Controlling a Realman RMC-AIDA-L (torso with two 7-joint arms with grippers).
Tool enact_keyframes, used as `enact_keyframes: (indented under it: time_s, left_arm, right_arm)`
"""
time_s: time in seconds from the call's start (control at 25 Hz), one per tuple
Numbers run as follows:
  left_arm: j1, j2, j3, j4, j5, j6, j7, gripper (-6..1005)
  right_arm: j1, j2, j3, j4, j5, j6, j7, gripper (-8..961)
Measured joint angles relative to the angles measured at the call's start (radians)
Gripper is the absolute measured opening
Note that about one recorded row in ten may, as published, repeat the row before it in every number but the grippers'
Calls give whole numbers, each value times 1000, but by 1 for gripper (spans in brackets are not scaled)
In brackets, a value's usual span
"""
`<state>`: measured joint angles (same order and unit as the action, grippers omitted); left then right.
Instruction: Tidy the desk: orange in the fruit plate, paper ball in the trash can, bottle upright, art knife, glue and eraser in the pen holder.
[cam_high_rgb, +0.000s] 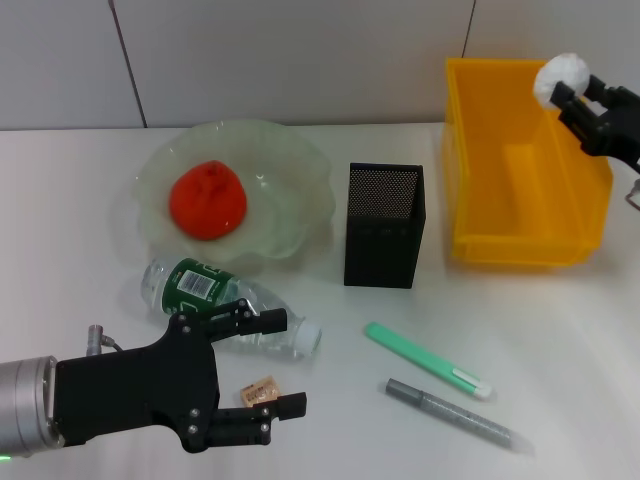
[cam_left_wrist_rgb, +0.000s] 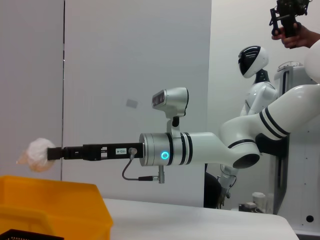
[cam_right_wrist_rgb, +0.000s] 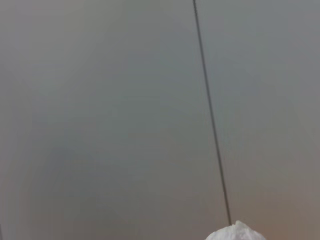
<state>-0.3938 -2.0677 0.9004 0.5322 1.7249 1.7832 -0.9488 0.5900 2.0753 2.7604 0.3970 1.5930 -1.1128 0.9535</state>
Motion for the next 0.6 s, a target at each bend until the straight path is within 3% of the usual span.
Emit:
enact_keyframes:
  time_s: [0.32, 0.6]
  left_arm:
    - [4, 0, -4, 0, -5, 1, 2, 808]
    - [4, 0, -8, -1, -6, 0, 23, 807]
  right_arm:
    - [-5, 4, -22, -1, 8, 16, 8, 419]
    - [-13, 4, -22, 4, 3, -22, 19, 674]
